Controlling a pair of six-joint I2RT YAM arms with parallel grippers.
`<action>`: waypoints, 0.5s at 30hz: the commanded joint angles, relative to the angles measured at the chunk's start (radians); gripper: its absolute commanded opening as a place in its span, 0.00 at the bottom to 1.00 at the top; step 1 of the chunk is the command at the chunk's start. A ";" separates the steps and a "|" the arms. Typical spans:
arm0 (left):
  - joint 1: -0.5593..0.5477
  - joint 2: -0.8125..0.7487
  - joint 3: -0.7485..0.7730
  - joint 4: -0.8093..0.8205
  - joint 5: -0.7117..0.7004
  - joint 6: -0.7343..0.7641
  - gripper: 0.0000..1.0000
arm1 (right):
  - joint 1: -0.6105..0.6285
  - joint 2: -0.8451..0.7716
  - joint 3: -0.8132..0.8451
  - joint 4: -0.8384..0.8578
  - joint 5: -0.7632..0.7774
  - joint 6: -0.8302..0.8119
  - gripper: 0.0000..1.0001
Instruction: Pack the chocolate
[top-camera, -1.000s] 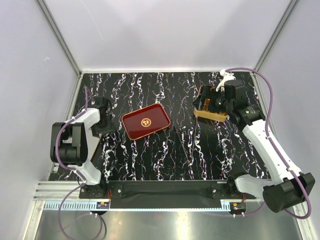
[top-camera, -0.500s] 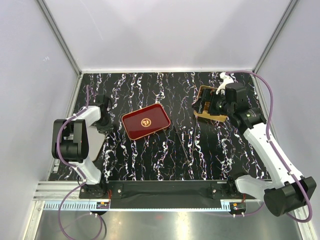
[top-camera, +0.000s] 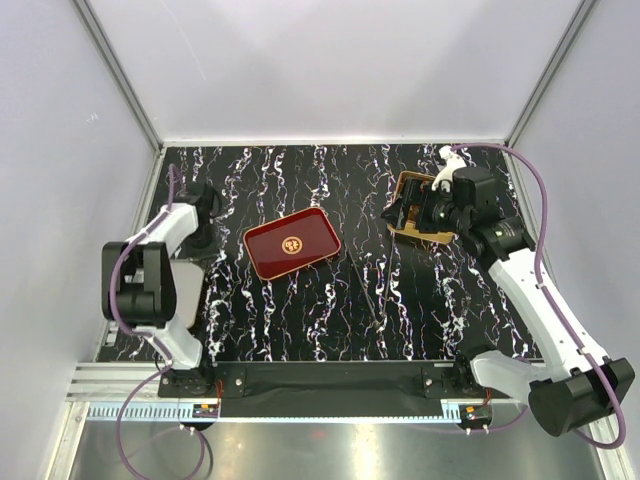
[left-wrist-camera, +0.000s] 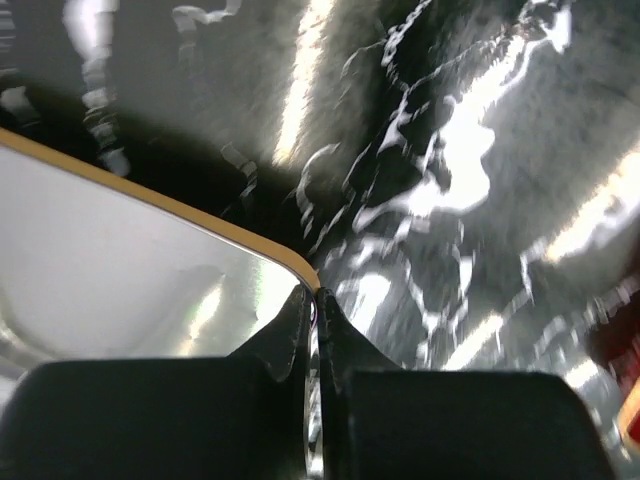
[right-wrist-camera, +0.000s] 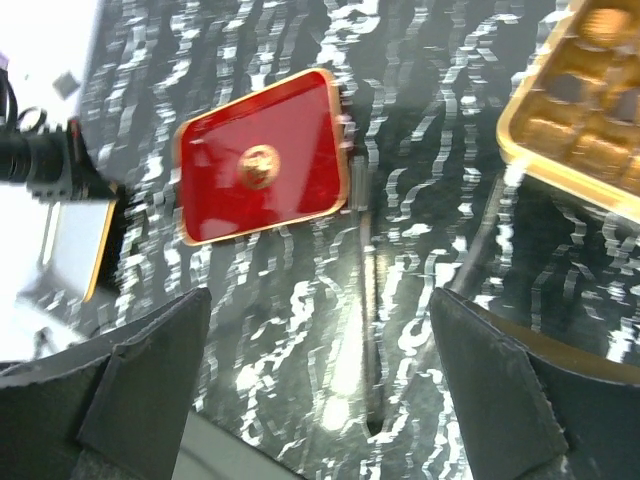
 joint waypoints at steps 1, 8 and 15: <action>0.006 -0.157 0.151 -0.147 -0.041 0.013 0.00 | 0.000 -0.045 -0.005 0.055 -0.116 0.037 0.97; 0.007 -0.376 0.472 -0.273 0.360 0.028 0.00 | 0.000 -0.030 -0.028 0.260 -0.418 0.026 0.89; -0.123 -0.436 0.517 -0.146 0.891 -0.030 0.00 | 0.000 -0.007 -0.047 0.446 -0.558 -0.218 0.95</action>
